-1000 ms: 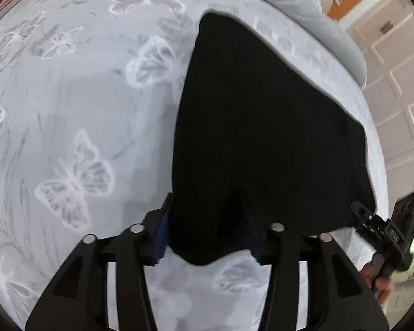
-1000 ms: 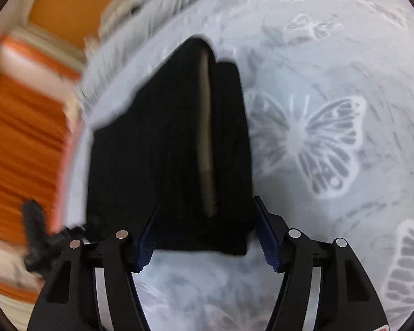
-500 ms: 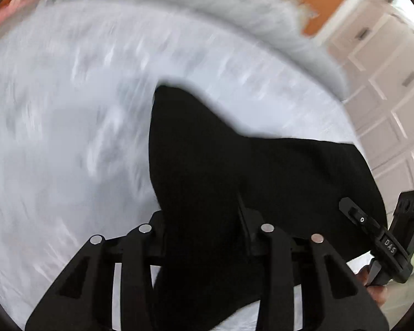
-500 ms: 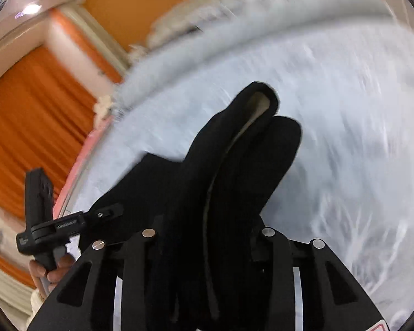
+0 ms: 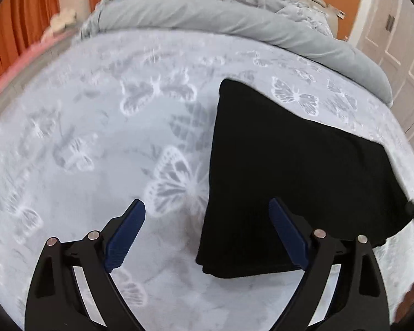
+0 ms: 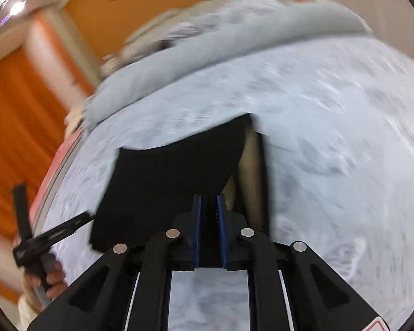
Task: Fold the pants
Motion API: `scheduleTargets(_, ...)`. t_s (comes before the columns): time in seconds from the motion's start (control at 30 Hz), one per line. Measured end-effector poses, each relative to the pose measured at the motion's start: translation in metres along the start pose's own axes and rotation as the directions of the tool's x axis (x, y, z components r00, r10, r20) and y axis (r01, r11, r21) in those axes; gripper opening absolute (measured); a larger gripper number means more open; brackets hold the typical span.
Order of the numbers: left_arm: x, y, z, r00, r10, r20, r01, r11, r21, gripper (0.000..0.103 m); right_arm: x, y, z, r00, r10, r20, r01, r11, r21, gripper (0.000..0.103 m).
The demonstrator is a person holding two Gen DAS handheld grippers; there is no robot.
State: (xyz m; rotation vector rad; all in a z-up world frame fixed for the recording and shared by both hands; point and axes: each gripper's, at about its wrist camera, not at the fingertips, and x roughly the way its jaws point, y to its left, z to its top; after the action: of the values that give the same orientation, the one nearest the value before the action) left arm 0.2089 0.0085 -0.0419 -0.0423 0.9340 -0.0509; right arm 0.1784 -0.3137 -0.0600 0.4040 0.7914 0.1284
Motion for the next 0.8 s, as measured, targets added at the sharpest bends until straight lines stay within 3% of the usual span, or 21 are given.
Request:
scheduleTargets(0.07, -0.008, -0.006, -0.006, 1.0, 0.012, 0.006, -0.012, 0.999, 0.037, 0.089, 0.016, 0.009, -0.007, 0.999, -0.032, -0.036, 0.03, 0.998, -0.063, 0.011)
scheduleTargets(0.1, -0.009, -0.009, -0.007, 1.0, 0.011, 0.006, -0.011, 0.999, 0.05, 0.089, 0.031, 0.003, -0.012, 0.994, -0.089, -0.067, 0.084, 0.993, -0.077, 0.011)
scheduleTargets(0.13, -0.009, -0.012, -0.01, 1.0, 0.009, 0.005, -0.01, 0.998, 0.062, 0.089, 0.042, -0.005, -0.013, 0.987, -0.133, -0.093, 0.126, 0.989, -0.072, 0.003)
scheduleTargets(0.17, -0.005, -0.013, -0.008, 1.0, 0.013, 0.003, -0.013, 0.998, 0.069, 0.089, 0.044, -0.022, -0.017, 0.985, -0.14, -0.099, 0.138, 0.99, -0.032, 0.002)
scheduleTargets(0.23, -0.002, -0.018, -0.009, 1.0, 0.021, 0.0, -0.021, 0.996, 0.085, 0.089, 0.026, -0.035, -0.016, 0.992, -0.073, -0.103, 0.08, 0.995, 0.065, 0.006)
scheduleTargets(0.27, -0.001, -0.02, -0.01, 1.0, 0.021, -0.003, -0.021, 0.996, 0.089, 0.089, 0.014, -0.03, -0.013, 0.994, -0.072, -0.087, 0.077, 0.995, 0.059, 0.014)
scheduleTargets(0.3, 0.001, -0.021, -0.01, 1.0, 0.013, -0.005, -0.013, 0.996, 0.092, 0.089, 0.005, -0.022, -0.012, 0.995, -0.082, -0.058, 0.084, 0.996, 0.027, 0.015)
scheduleTargets(0.4, 0.004, -0.026, -0.013, 1.0, 0.011, -0.015, -0.01, 0.994, 0.107, 0.089, 0.014, -0.013, -0.013, 0.989, -0.125, -0.082, 0.122, 0.991, -0.048, 0.014)
scheduleTargets(0.43, 0.005, -0.028, -0.015, 1.0, 0.019, -0.018, -0.017, 0.993, 0.118, 0.089, 0.025, -0.022, -0.018, 0.98, -0.17, -0.107, 0.164, 0.985, -0.057, 0.006)
scheduleTargets(0.53, 0.008, -0.032, -0.019, 0.999, 0.021, -0.027, -0.018, 0.991, 0.133, 0.089, 0.022, -0.033, -0.011, 0.988, -0.114, -0.105, 0.119, 0.992, 0.044, 0.006)
scheduleTargets(0.6, 0.006, -0.034, -0.019, 1.0, 0.014, -0.025, -0.011, 0.99, 0.138, 0.089, 0.003, -0.014, -0.007, 0.985, -0.165, -0.04, 0.165, 0.986, -0.006, 0.014)
scheduleTargets(0.67, 0.001, -0.037, -0.019, 1.0, 0.016, -0.009, -0.015, 0.99, 0.144, 0.089, -0.015, 0.007, -0.008, 0.969, -0.246, 0.031, 0.247, 0.963, -0.103, 0.018)
scheduleTargets(0.8, -0.017, -0.043, -0.026, 1.0, 0.017, 0.02, -0.02, 0.986, 0.167, 0.089, -0.04, 0.029, -0.013, 0.971, -0.228, 0.076, 0.237, 0.961, -0.144, 0.022)
